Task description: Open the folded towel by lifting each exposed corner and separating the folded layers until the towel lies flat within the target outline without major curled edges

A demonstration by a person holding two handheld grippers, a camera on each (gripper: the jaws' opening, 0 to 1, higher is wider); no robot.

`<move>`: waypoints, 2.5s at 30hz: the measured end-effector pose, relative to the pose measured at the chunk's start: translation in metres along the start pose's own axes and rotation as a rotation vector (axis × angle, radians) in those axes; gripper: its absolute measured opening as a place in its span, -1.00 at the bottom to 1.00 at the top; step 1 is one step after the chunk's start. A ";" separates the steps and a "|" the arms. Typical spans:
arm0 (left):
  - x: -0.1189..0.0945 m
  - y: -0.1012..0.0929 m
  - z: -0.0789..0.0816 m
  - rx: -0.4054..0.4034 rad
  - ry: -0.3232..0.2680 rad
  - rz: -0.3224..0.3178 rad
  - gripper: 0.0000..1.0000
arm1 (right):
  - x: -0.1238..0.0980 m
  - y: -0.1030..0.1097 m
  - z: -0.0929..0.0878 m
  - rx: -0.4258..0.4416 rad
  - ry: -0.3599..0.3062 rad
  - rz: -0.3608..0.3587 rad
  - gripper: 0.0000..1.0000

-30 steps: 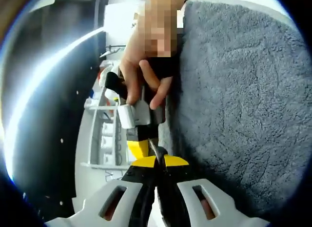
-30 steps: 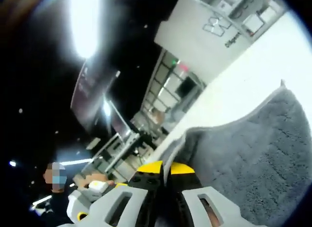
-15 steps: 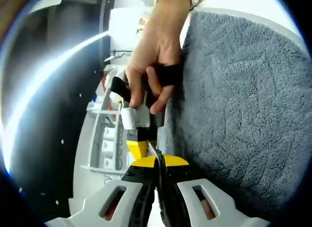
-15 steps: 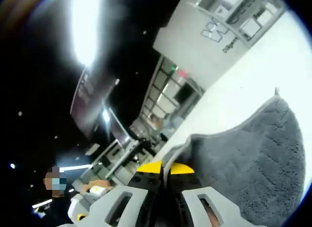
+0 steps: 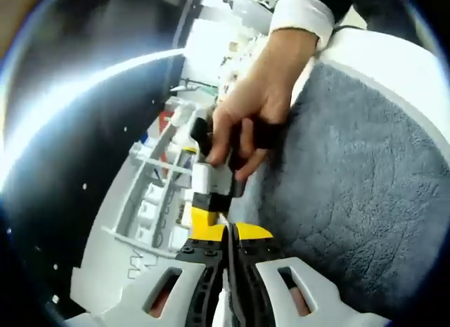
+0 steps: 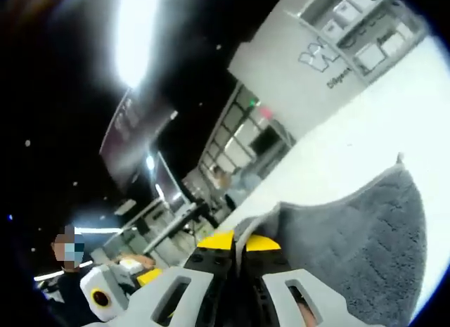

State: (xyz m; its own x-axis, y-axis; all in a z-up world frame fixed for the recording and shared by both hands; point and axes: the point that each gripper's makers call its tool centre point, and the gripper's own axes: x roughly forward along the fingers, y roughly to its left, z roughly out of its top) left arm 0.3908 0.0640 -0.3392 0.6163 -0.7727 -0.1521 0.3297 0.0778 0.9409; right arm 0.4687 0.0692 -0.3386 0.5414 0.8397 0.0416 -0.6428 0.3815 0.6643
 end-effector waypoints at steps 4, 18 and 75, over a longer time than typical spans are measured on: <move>-0.005 0.008 0.007 -0.060 -0.058 0.016 -0.96 | -0.003 -0.012 0.009 -0.004 -0.025 -0.039 -1.00; -0.036 0.062 -0.028 -0.387 -0.072 0.159 -0.99 | -0.006 -0.020 0.020 -0.033 -0.037 -0.071 -1.00; -0.021 0.016 -0.188 -1.147 0.501 0.065 -0.99 | -0.032 0.007 0.030 -0.094 -0.003 -0.005 -1.00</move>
State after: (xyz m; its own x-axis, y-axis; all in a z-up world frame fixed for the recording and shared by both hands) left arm 0.5176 0.1995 -0.3779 0.7755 -0.4422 -0.4506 0.5656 0.8038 0.1844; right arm 0.4631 0.0338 -0.3126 0.5462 0.8367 0.0407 -0.6879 0.4204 0.5916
